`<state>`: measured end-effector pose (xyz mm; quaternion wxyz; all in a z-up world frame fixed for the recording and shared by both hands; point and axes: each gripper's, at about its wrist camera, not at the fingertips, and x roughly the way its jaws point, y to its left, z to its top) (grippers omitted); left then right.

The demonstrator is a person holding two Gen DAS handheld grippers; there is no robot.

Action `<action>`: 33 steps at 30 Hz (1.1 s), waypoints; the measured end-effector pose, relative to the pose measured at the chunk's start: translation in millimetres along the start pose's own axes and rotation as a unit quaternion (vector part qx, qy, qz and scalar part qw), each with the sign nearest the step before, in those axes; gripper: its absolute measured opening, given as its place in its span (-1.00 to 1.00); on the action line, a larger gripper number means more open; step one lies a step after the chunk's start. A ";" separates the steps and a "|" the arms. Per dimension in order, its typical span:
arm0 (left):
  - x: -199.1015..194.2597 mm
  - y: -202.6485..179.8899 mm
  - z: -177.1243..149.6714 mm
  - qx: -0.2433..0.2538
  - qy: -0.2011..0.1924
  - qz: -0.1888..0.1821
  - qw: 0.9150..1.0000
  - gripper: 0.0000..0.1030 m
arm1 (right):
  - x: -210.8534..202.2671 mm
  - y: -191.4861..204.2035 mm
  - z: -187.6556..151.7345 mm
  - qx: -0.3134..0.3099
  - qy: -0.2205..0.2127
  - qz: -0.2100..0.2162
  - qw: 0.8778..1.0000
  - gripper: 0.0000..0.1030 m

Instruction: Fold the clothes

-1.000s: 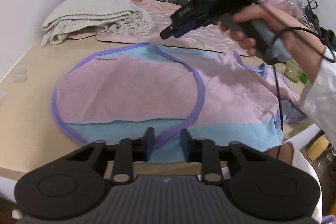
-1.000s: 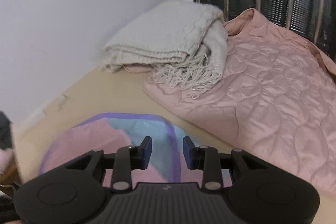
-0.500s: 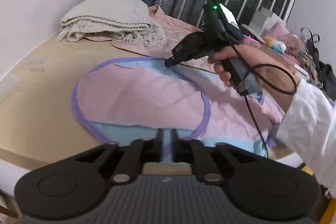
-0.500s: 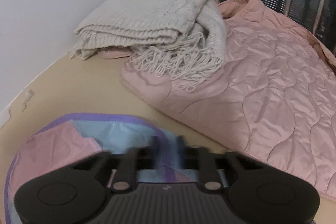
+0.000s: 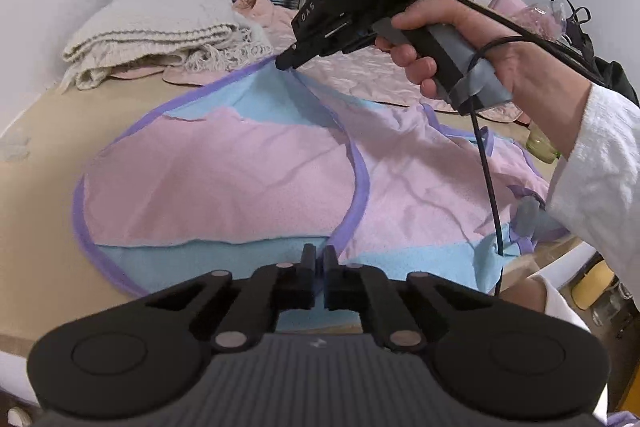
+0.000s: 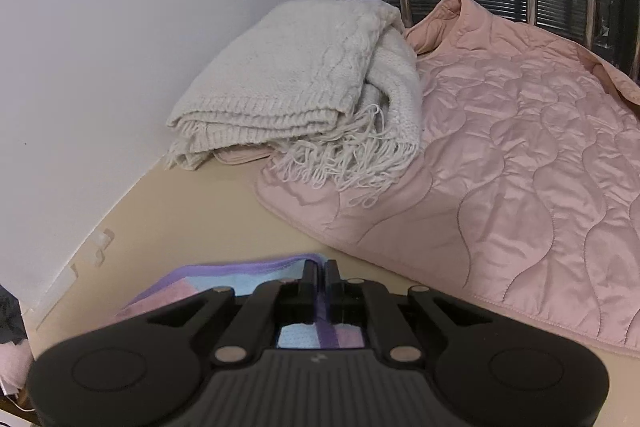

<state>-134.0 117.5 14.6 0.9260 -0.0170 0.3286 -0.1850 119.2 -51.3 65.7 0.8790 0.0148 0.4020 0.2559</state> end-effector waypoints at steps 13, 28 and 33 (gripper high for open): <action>-51.6 29.8 -28.1 -0.076 -0.018 0.035 0.996 -0.96 | 26.4 12.4 3.4 0.015 0.008 0.029 0.999 -0.94; -34.3 49.5 1.3 -0.103 -0.025 0.094 0.990 -0.25 | -9.3 35.7 -24.1 -0.037 -0.009 0.033 0.999 -0.47; -24.6 52.9 0.1 -0.089 -0.021 0.142 0.986 -0.21 | -87.7 -11.2 -79.2 -0.028 -0.043 0.007 0.999 -0.33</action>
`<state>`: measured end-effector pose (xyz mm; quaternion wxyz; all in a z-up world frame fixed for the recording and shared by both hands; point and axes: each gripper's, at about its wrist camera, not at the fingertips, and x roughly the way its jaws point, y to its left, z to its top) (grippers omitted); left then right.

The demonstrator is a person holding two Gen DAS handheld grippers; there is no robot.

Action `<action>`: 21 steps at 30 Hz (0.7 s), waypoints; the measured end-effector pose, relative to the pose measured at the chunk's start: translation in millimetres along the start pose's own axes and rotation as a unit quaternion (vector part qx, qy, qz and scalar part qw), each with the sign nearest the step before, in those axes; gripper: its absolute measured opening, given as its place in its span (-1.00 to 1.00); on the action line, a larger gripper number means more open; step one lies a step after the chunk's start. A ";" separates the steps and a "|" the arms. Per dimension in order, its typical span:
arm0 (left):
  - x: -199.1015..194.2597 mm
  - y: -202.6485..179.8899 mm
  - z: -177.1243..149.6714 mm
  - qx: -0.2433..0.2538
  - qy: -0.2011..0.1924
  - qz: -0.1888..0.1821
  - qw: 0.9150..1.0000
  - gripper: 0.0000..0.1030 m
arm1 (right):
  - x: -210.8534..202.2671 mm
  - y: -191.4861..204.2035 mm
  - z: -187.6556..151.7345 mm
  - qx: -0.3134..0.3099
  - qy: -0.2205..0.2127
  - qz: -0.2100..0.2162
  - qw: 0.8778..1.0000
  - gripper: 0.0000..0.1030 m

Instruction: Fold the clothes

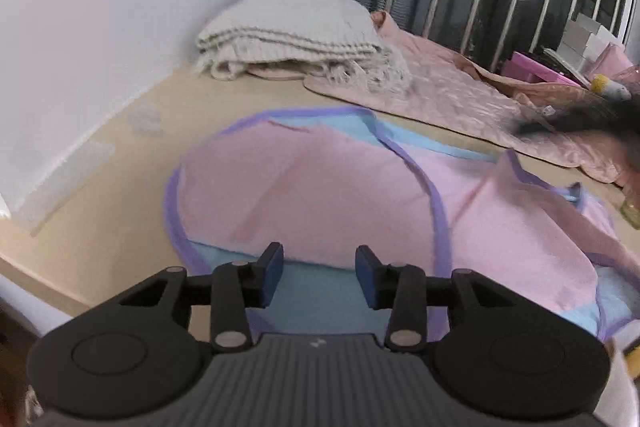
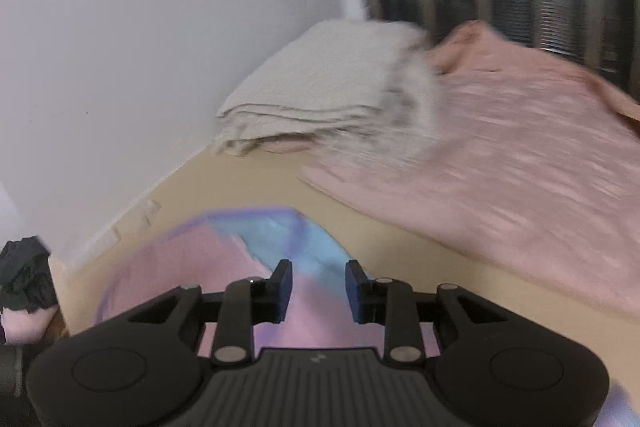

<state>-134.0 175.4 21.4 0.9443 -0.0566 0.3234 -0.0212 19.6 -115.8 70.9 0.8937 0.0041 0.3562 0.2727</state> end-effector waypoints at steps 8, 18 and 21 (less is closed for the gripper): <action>15.3 12.1 12.0 0.015 0.004 0.069 0.998 -0.21 | -85.3 -76.4 -120.7 0.056 0.001 -0.087 0.995 -0.32; 54.1 6.9 45.4 -0.023 0.027 0.102 0.994 0.00 | -31.8 -115.8 -70.2 0.004 -0.009 -0.145 0.989 -0.41; 51.6 13.3 50.5 -0.058 0.036 0.093 0.993 0.00 | -45.0 -120.5 -60.5 0.033 -0.012 -0.125 0.991 -0.36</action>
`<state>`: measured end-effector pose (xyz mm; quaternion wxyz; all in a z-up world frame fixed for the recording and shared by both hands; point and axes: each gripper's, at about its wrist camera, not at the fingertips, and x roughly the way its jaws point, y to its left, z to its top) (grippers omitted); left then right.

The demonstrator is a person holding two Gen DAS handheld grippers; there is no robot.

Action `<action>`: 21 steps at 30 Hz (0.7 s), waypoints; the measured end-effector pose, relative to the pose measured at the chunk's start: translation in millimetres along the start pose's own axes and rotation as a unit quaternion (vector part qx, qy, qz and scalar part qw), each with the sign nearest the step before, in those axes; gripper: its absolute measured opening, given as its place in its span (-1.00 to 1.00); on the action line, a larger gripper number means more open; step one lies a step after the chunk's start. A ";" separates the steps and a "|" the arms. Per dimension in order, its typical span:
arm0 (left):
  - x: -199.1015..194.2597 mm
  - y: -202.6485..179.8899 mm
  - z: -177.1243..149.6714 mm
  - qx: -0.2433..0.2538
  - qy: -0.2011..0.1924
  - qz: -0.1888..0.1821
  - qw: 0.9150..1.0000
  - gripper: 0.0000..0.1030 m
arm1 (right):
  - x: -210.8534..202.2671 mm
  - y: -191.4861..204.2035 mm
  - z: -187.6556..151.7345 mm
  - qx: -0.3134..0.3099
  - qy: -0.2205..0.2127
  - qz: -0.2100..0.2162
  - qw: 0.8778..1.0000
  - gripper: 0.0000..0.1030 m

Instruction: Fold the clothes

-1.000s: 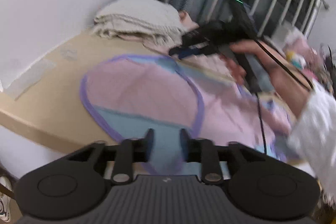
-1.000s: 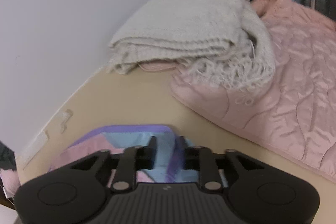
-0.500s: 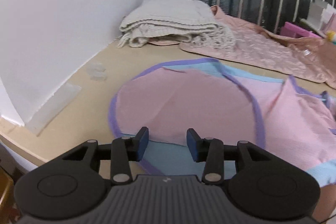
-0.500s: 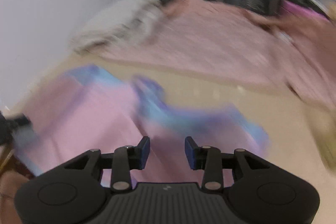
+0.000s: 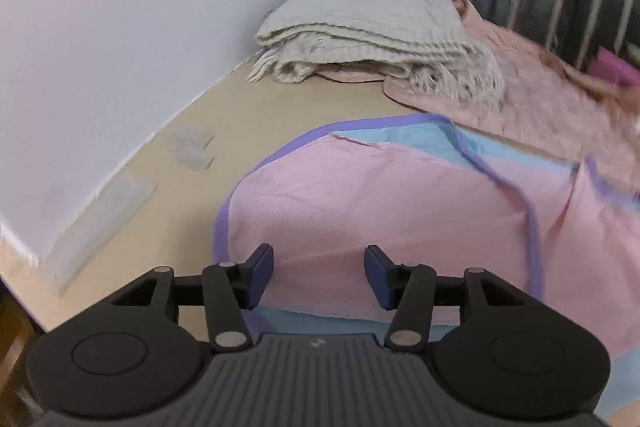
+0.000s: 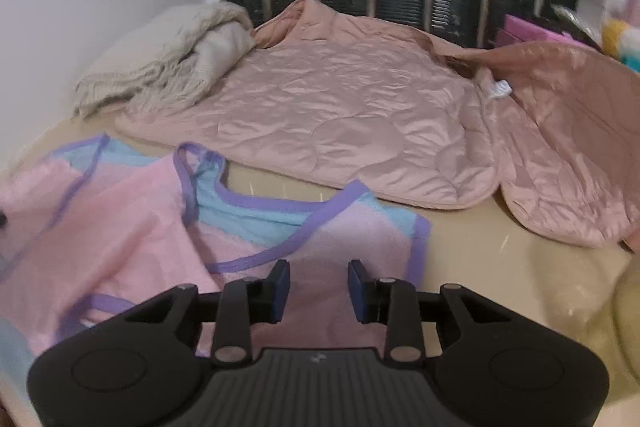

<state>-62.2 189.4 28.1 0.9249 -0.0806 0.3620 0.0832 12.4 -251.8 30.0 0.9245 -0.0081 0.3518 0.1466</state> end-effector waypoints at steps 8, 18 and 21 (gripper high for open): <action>-34.9 -53.5 -10.3 0.015 -0.007 -0.132 0.991 0.02 | -9.3 21.1 4.5 -0.033 0.027 0.040 0.998 -0.24; -30.6 -92.0 -47.7 0.115 0.005 -0.133 0.984 0.18 | -28.5 23.6 -37.0 -0.046 -0.003 0.052 0.998 -0.70; -29.2 -92.4 -52.2 0.130 -0.005 -0.116 0.985 0.18 | -31.8 20.7 -47.7 -0.040 -0.011 0.055 0.998 -0.93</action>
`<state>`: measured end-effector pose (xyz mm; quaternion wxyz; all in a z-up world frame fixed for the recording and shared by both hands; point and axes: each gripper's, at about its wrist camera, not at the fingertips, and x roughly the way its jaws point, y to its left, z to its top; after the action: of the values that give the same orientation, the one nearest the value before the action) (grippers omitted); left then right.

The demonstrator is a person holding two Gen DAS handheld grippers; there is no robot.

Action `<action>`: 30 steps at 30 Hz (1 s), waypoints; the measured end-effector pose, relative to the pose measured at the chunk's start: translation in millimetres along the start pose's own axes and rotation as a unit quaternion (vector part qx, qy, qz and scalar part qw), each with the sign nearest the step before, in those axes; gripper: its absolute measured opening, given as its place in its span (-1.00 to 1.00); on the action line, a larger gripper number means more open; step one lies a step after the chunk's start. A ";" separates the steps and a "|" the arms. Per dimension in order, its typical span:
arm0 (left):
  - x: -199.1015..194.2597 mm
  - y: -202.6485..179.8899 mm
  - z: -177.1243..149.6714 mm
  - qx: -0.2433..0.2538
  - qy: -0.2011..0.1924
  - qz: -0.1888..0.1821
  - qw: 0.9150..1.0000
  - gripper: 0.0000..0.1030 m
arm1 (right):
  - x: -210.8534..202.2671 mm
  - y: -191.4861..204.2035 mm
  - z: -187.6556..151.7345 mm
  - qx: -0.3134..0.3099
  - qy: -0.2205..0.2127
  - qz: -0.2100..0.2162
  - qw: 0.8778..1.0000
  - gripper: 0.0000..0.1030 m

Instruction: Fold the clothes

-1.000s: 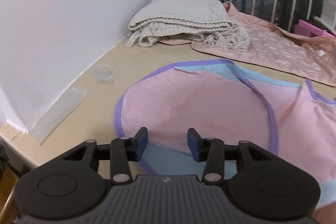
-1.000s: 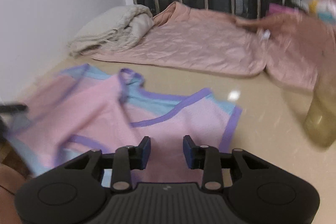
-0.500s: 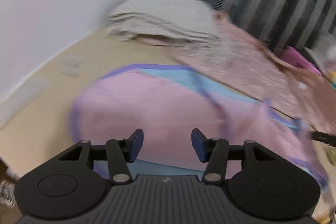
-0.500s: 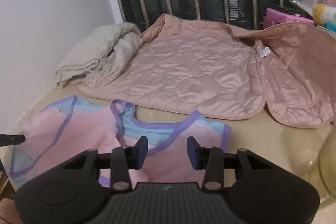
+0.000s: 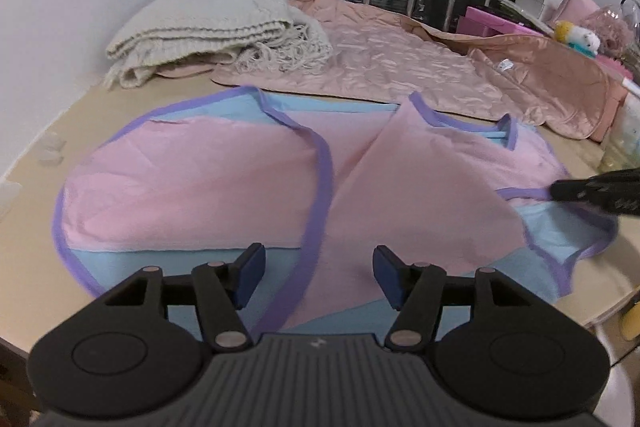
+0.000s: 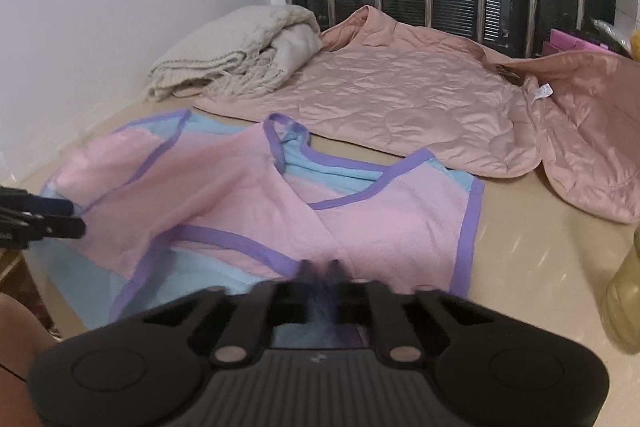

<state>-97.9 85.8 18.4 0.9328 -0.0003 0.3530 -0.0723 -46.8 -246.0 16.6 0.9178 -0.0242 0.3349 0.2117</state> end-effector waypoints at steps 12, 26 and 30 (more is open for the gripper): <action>-1.1 2.8 -2.7 0.029 -0.007 0.003 1.000 0.25 | -33.1 -5.5 -4.1 0.024 -0.025 0.005 0.999 -0.74; -0.8 5.6 -4.8 0.032 -0.010 -0.004 0.999 0.38 | 20.8 49.5 -4.7 -0.074 -0.024 0.070 0.995 -0.92; -1.0 6.5 -4.5 0.022 -0.010 -0.001 1.000 0.38 | 2.7 49.8 1.6 -0.060 -0.039 0.065 0.995 -0.93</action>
<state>-100.7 92.6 15.3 0.9361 0.0192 0.3416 -0.0811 -64.1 -199.5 21.0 0.9113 -0.0493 0.2865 0.2916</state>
